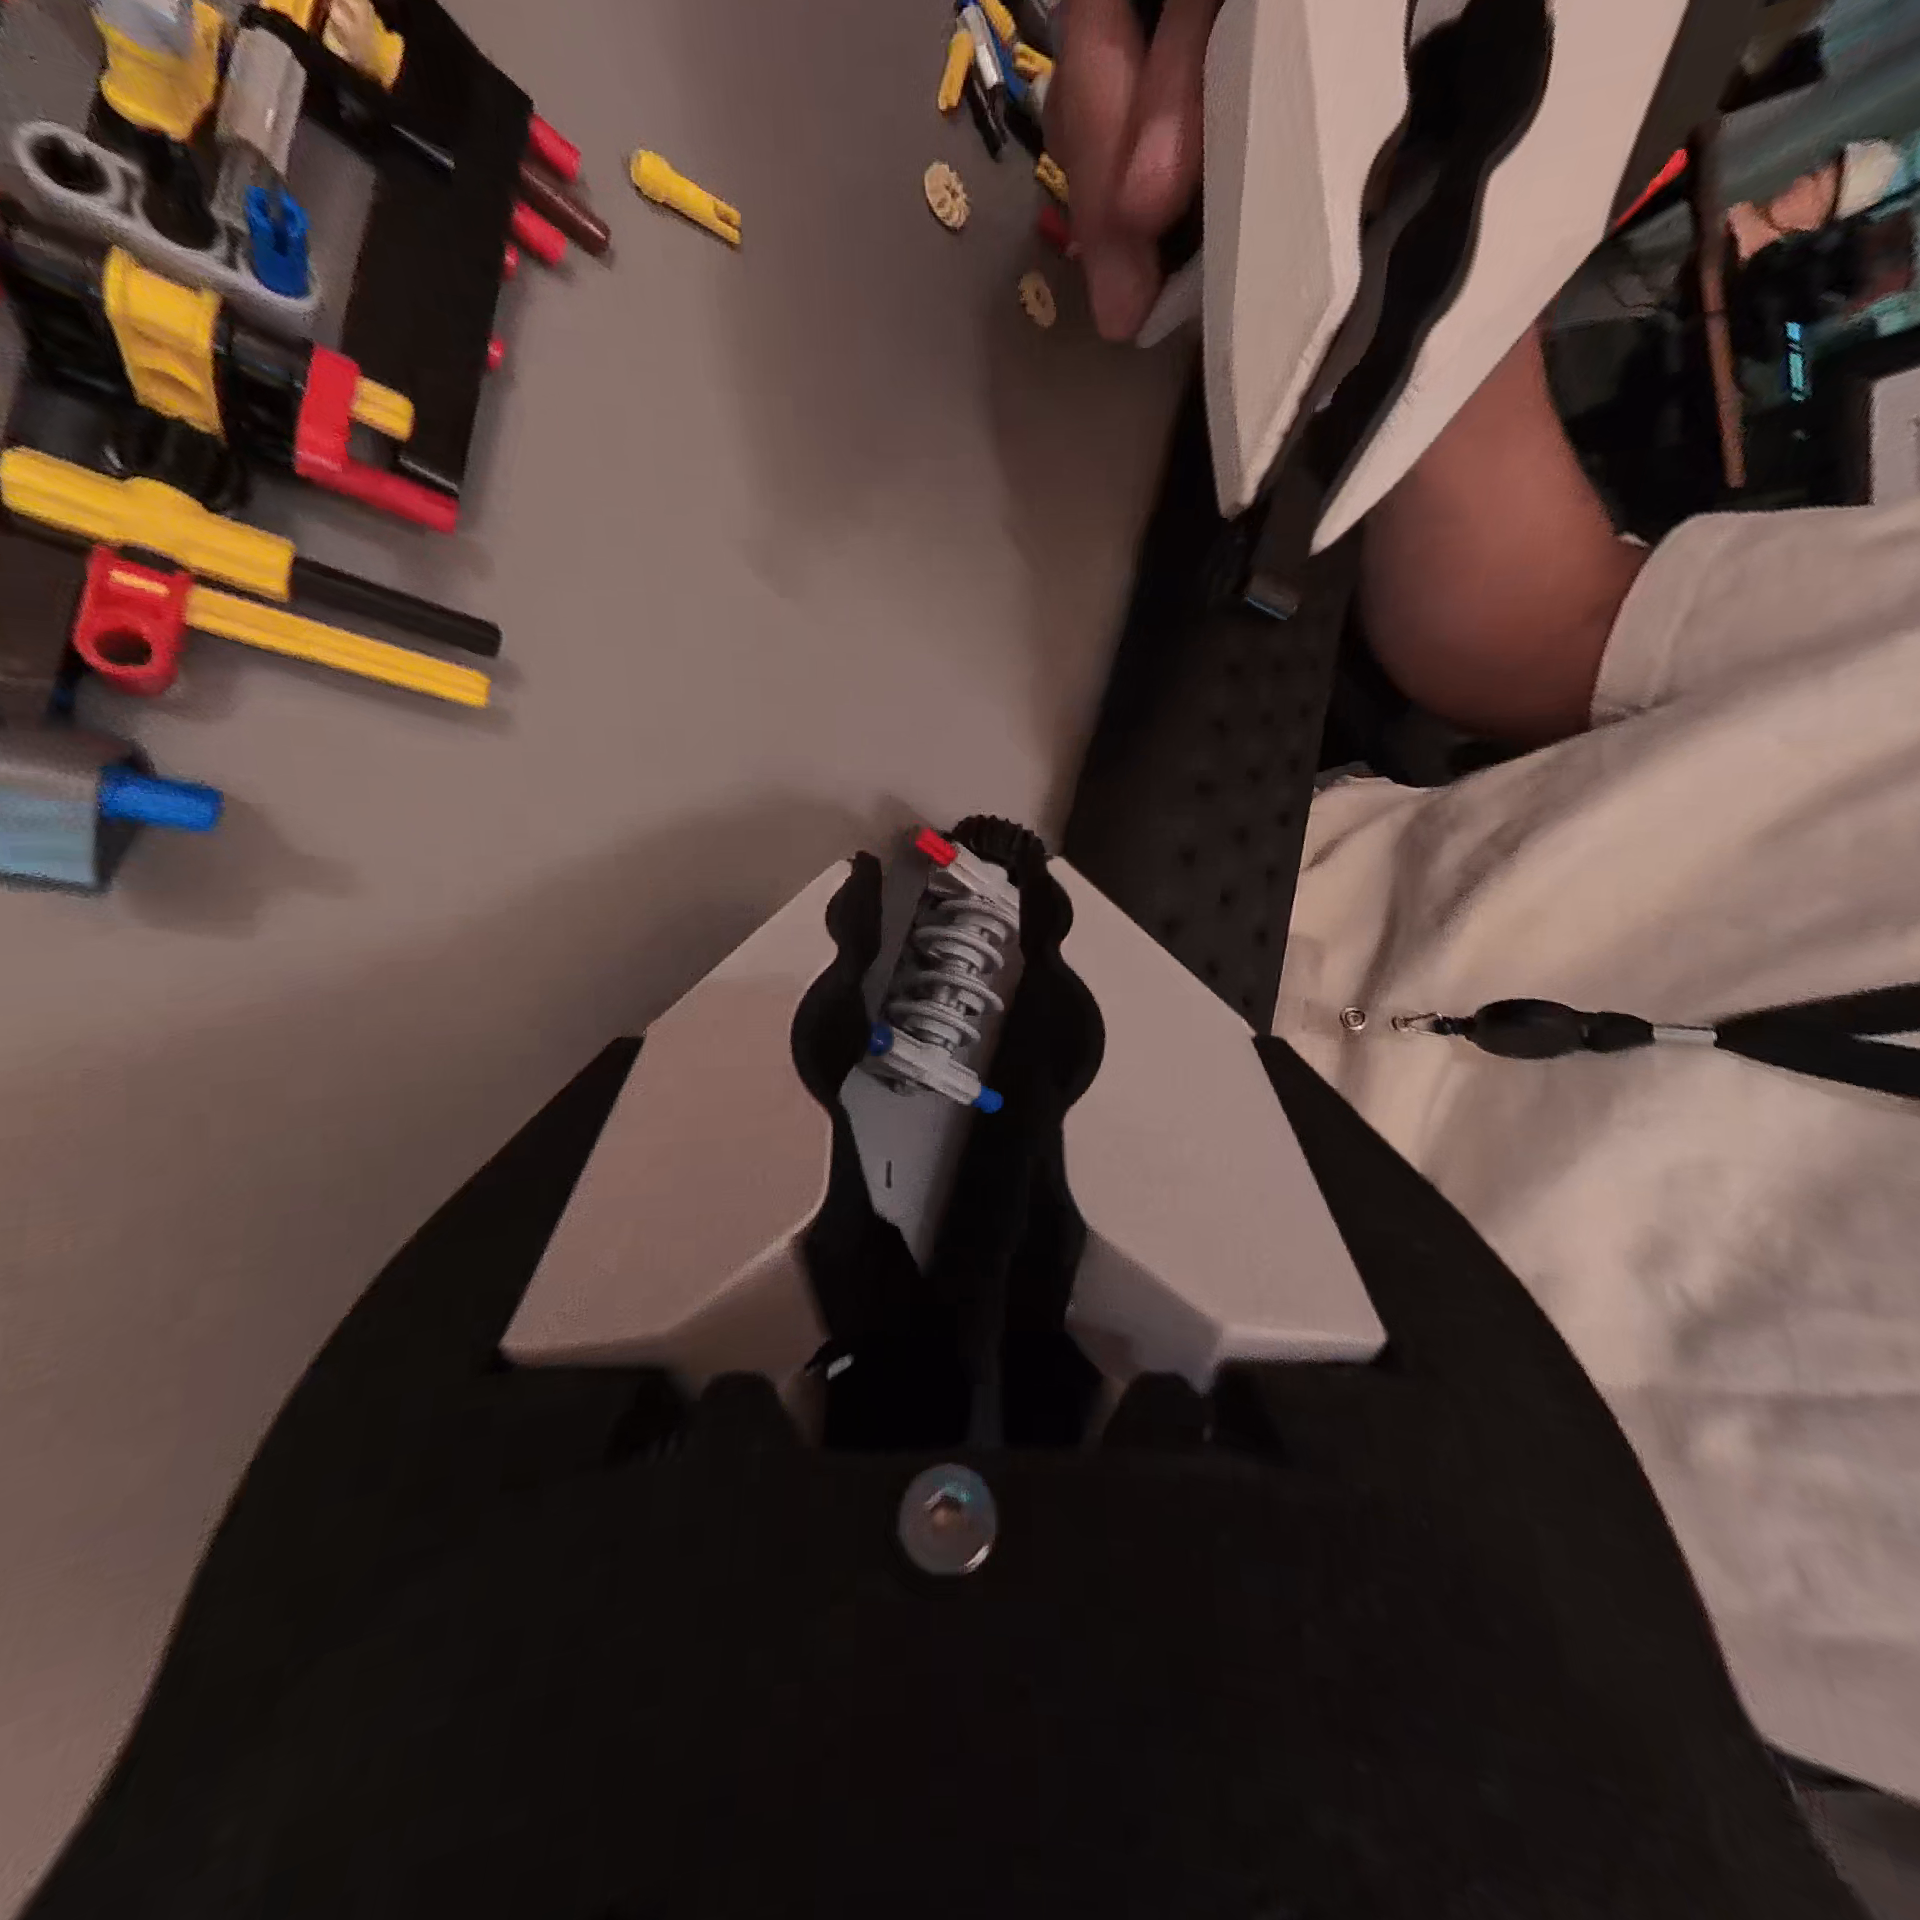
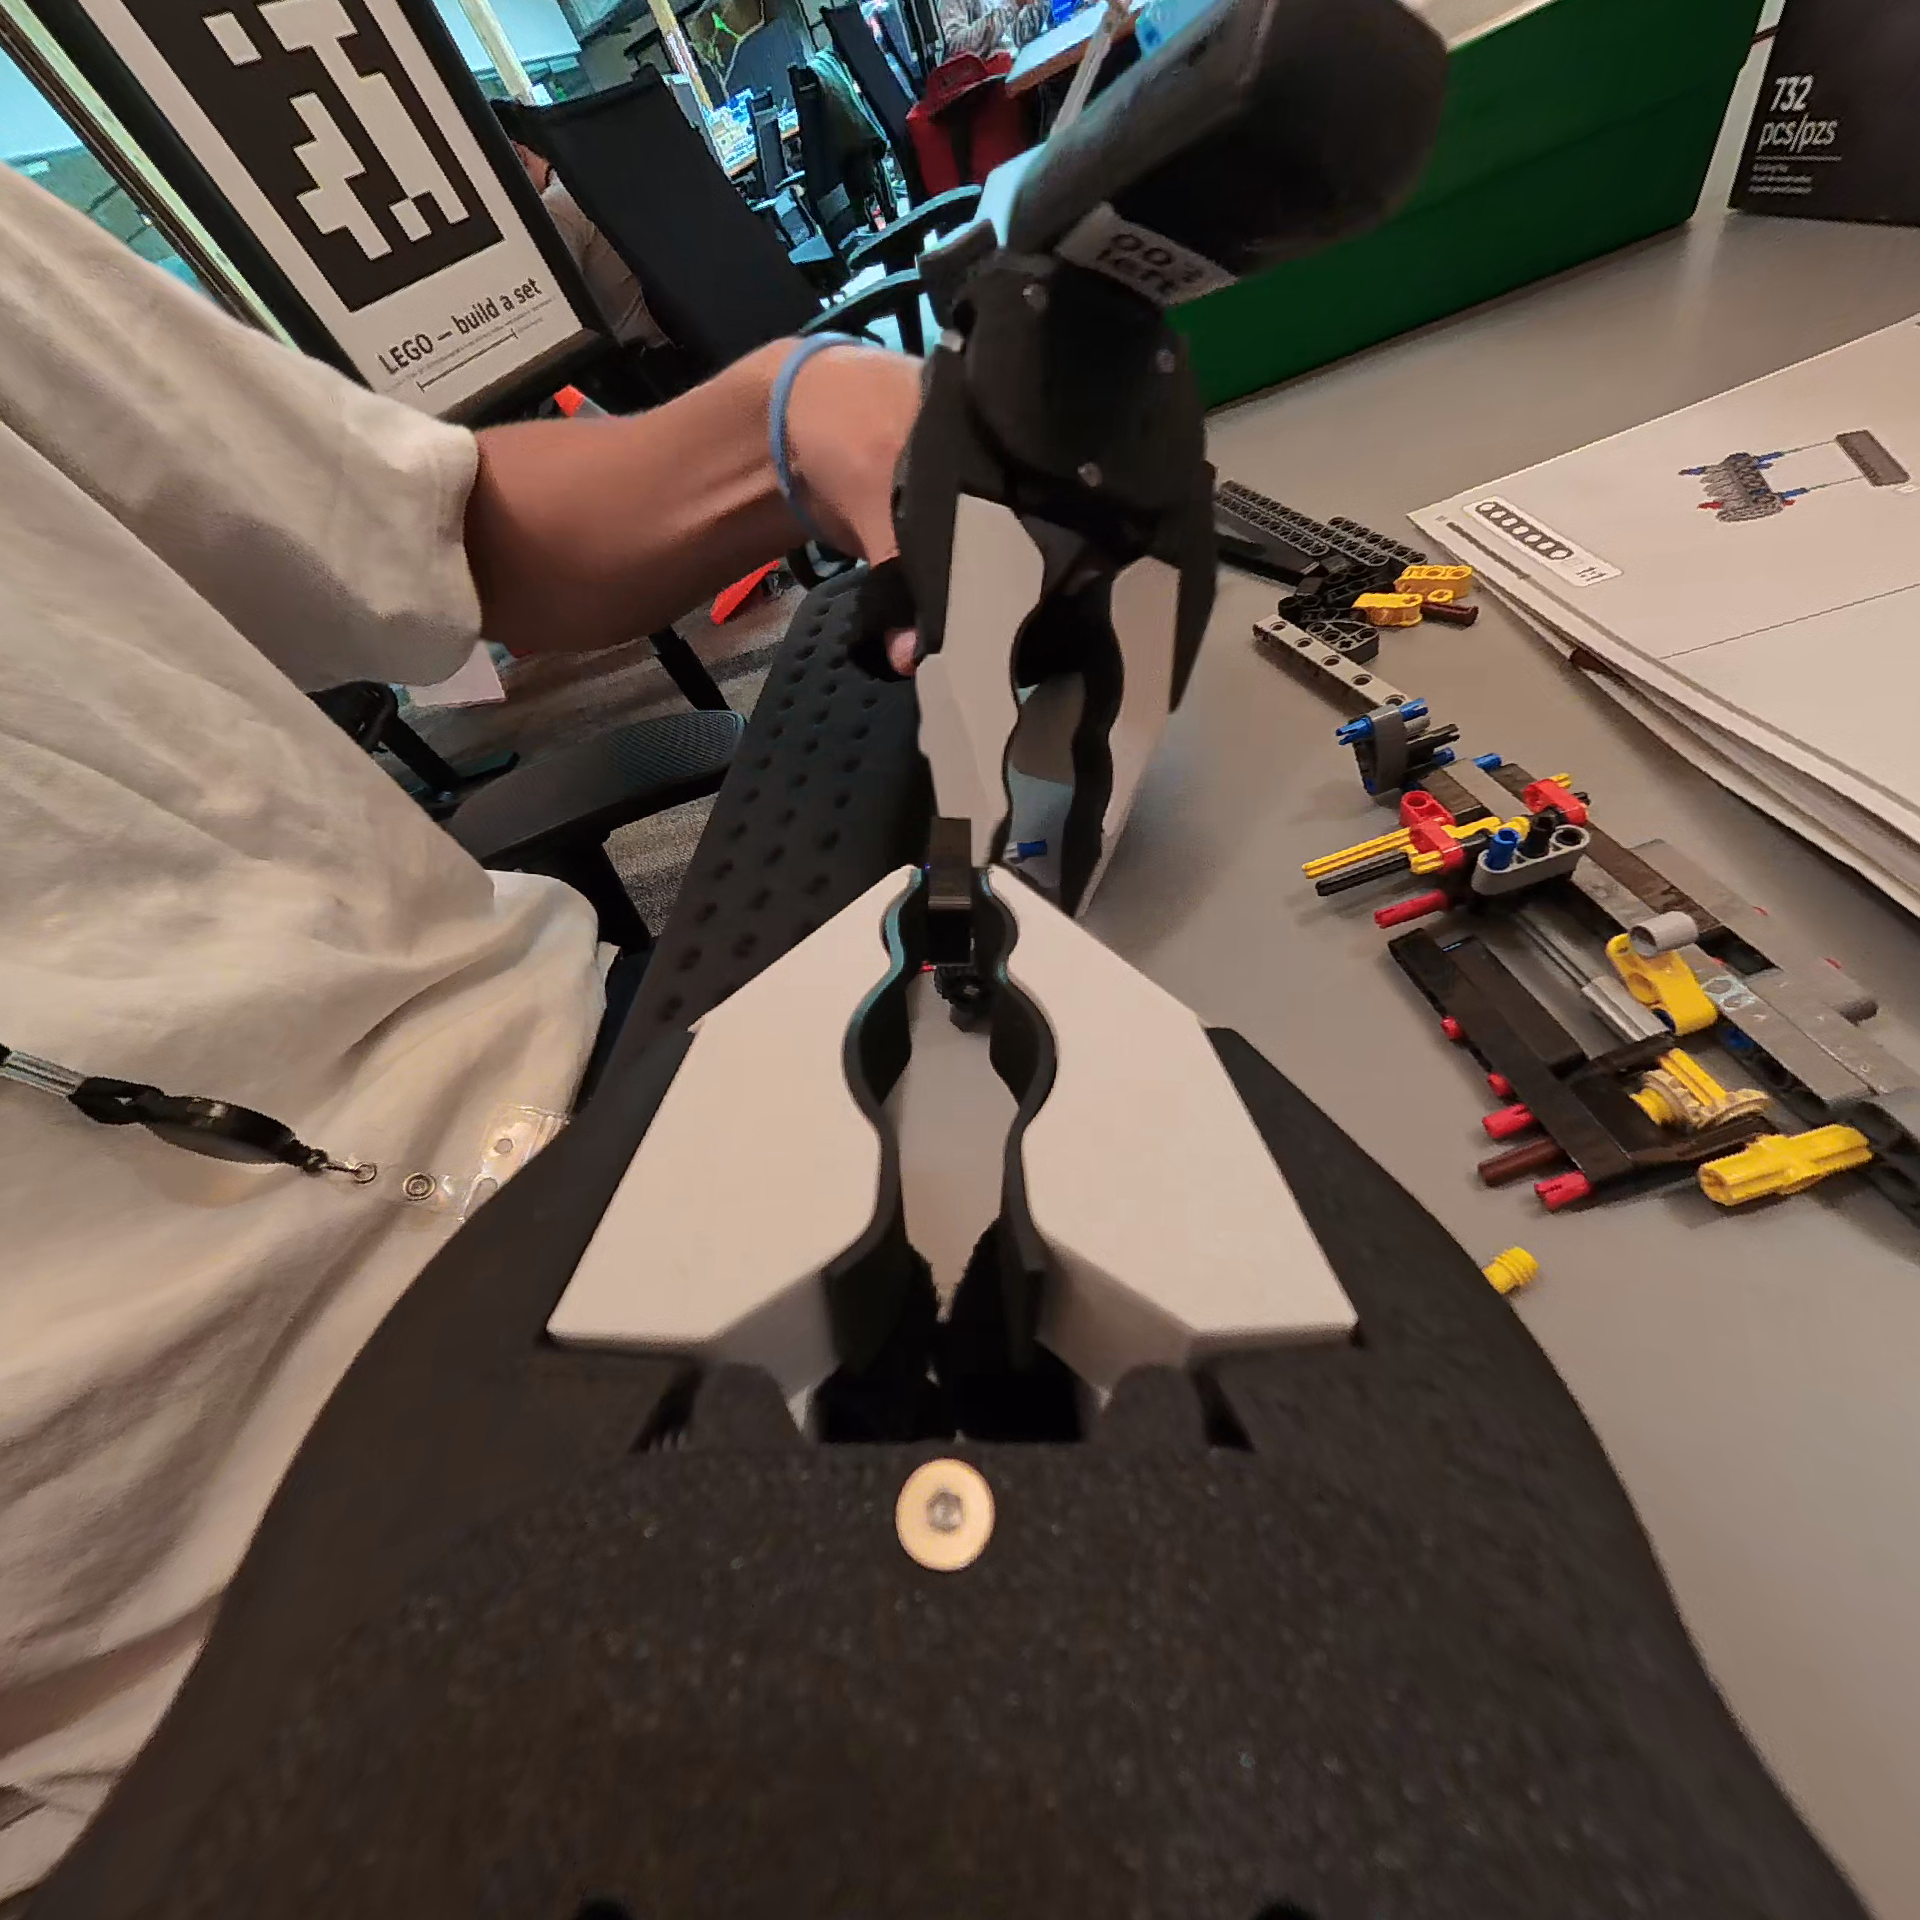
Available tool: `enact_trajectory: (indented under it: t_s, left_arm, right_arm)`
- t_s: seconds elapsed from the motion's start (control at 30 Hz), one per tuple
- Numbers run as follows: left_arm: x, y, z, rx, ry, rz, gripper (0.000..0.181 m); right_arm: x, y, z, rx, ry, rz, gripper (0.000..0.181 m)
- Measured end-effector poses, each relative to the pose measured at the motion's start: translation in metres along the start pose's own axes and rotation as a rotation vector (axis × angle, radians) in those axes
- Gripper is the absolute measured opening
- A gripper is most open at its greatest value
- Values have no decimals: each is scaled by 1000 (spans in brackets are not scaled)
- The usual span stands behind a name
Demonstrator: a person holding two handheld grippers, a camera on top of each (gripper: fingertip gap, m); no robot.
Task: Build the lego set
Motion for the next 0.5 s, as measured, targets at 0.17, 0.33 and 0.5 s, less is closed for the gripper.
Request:
enact_trajectory:
  t_s: [0.17, 0.33, 0.5]
  left_arm:
    - [-2, 5, 4, -143, 124, -4, 35]
    - [0, 11, 11, -186, 122, 88, 32]
    - [10, 12, 10, -143, 81, 287, 11]
  right_arm:
    - [2, -2, -3, 11, 3, 10, 7]
    - [4, -1, -4, 11, 12, 18, 7]
    - [13, 6, -2, -25, 54, 65, 7]
Point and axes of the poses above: each gripper's, where its closed fingertips meet, z out along the fingers, y out of its underside, x = y × z across the jaws, the point moved 2 cm from there along -z, back along the fingers, and after that the axes turned 12 degrees about x, right-handed, at the moved point
